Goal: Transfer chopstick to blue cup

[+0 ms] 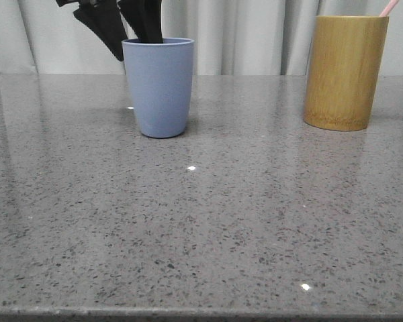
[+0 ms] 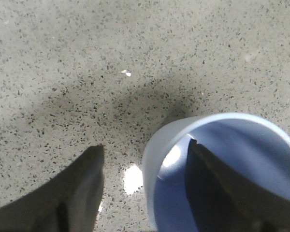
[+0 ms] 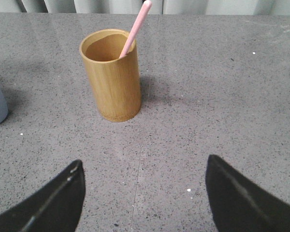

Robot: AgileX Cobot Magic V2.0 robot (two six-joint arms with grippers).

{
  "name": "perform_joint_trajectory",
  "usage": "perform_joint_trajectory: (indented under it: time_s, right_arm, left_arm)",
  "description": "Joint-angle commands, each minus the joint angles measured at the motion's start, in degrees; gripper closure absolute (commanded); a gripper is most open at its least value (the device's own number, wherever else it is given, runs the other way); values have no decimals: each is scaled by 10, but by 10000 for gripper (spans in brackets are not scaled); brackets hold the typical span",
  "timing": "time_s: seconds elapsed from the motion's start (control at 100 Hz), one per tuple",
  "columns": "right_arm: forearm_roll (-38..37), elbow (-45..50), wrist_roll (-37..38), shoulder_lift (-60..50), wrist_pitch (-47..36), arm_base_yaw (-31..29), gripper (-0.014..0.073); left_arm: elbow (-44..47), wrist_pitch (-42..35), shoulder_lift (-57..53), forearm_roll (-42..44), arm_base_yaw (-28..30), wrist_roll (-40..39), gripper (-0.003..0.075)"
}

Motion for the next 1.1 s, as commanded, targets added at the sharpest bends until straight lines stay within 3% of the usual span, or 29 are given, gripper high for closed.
perform_joint_trajectory:
  time_s: [0.0, 0.48, 0.66, 0.77, 1.09]
  right_arm:
    - [2, -19, -2, 7, -46, -1, 63]
    - [2, -19, -2, 7, -47, -1, 63]
    - [2, -19, -2, 7, -47, -1, 63]
    - [2, -19, -2, 7, -47, -1, 63]
    - [2, -19, -2, 7, -47, -1, 63]
  left_arm:
    - [-22, 10, -30, -14, -5, -3, 348]
    - [-51, 10, -97, -44, -5, -2, 348]
    - [-51, 10, -139, -29, -4, 15, 348]
    - [-48, 10, -162, 23, -1, 13, 348]
    - [25, -5, -237, 40, 73, 12, 348]
